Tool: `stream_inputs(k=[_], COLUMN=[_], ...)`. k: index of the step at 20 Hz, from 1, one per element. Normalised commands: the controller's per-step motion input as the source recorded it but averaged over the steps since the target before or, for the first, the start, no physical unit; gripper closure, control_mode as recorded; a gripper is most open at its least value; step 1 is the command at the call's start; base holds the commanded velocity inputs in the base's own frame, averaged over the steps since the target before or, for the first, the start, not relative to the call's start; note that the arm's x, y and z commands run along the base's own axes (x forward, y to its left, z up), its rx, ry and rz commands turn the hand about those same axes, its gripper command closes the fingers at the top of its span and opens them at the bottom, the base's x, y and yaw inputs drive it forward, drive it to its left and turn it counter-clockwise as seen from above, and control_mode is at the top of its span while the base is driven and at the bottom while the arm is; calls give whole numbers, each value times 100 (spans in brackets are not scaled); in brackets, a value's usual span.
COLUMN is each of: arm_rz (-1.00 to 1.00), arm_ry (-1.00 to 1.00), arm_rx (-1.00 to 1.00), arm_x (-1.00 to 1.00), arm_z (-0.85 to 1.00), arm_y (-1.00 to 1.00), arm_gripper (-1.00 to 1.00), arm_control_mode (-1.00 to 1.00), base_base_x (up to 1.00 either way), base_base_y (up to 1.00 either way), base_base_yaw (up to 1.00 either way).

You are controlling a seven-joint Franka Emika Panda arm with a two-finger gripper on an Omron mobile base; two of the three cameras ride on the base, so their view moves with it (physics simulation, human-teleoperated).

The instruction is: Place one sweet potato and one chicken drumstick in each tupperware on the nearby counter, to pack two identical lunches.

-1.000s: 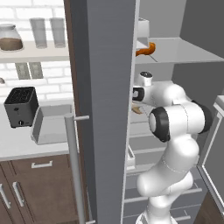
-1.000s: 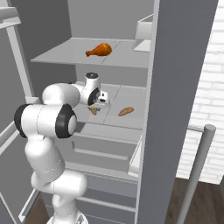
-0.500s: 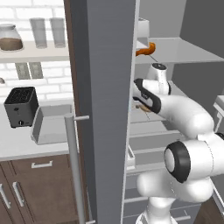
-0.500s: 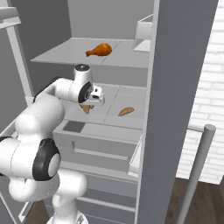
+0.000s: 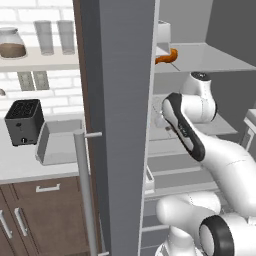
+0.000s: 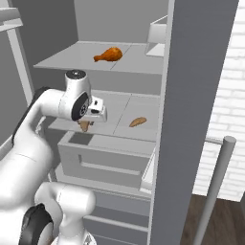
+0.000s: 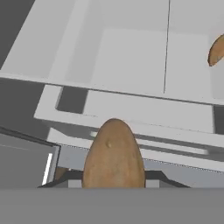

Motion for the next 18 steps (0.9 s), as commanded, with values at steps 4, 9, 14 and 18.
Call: stream_inputs(k=[4, 9, 14, 18], arm_rz=[-1, 0, 0, 0], arm_ry=[0, -2, 0, 0], arm_rx=[0, 0, 0, 0], arm_x=[-100, -40, 0, 0], arm_z=[36, 27, 0, 0], arm_y=[-1, -1, 0, 0], arm_gripper=[100, 100, 100, 100], arm_control_mode=[-100, 100, 100, 100], base_base_x=[0, -60, -100, -100], base_base_y=[0, -2, 0, 2], base_base_yaw=[0, 0, 0, 7])
